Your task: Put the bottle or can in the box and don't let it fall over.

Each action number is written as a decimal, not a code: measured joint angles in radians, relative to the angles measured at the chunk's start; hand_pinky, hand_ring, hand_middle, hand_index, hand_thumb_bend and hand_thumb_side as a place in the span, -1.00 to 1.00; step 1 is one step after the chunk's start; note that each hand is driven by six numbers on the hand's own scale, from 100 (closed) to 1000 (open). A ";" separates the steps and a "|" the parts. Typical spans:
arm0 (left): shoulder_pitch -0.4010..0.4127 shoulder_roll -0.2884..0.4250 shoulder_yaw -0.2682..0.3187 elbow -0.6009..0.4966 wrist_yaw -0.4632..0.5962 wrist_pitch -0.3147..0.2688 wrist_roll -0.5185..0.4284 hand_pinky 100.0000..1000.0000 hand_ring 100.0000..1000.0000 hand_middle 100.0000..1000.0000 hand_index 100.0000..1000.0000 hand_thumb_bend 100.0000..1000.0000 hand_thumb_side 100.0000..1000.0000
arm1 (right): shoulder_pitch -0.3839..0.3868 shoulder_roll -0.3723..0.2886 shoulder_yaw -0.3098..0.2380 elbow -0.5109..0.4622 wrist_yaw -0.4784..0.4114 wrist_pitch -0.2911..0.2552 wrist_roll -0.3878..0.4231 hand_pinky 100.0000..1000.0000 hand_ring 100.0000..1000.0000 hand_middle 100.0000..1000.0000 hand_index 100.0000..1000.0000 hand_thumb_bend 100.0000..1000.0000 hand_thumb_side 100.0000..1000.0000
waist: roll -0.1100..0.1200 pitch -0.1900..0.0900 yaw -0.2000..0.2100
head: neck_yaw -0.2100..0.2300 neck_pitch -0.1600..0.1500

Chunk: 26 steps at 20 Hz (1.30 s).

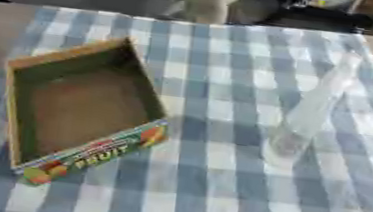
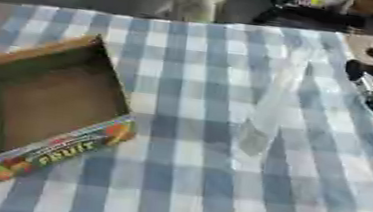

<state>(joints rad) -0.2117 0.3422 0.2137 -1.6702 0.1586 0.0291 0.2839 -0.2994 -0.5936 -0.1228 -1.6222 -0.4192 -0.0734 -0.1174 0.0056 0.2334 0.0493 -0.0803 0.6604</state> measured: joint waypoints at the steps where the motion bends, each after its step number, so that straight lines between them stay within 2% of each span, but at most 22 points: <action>1: 0.000 0.000 0.000 0.000 0.000 0.000 0.000 0.69 -0.07 0.32 0.50 0.52 -0.01 | 0.000 0.000 0.000 -0.001 0.000 0.001 0.001 0.46 0.48 0.60 0.63 -0.10 -0.58 | 0.000 0.000 0.000 | -0.001 0.004; 12: 0.000 0.000 0.000 0.000 0.000 0.000 0.000 0.69 -0.07 0.32 0.50 0.52 -0.02 | 0.001 0.000 0.006 -0.003 0.000 0.003 0.011 0.46 0.48 0.61 0.63 -0.10 -0.57 | 0.002 0.000 0.000 | 0.007 0.042; 18: 0.001 0.000 0.000 0.000 0.000 0.000 0.000 0.69 -0.07 0.33 0.50 0.51 -0.02 | 0.001 0.000 0.011 -0.003 0.000 0.006 0.018 0.47 0.49 0.62 0.65 -0.11 -0.57 | 0.005 0.002 -0.003 | 0.011 0.050; 26: 0.001 0.000 0.000 0.000 0.000 0.000 0.000 0.69 -0.07 0.33 0.50 0.51 -0.02 | 0.006 0.000 0.038 -0.003 0.000 0.013 0.046 0.47 0.50 0.63 0.66 -0.31 -0.48 | 0.005 0.004 -0.002 | 0.011 0.049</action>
<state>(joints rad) -0.2110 0.3422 0.2138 -1.6704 0.1586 0.0291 0.2839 -0.2937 -0.5937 -0.0852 -1.6252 -0.4188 -0.0602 -0.0715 0.0106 0.2378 0.0475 -0.0690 0.7095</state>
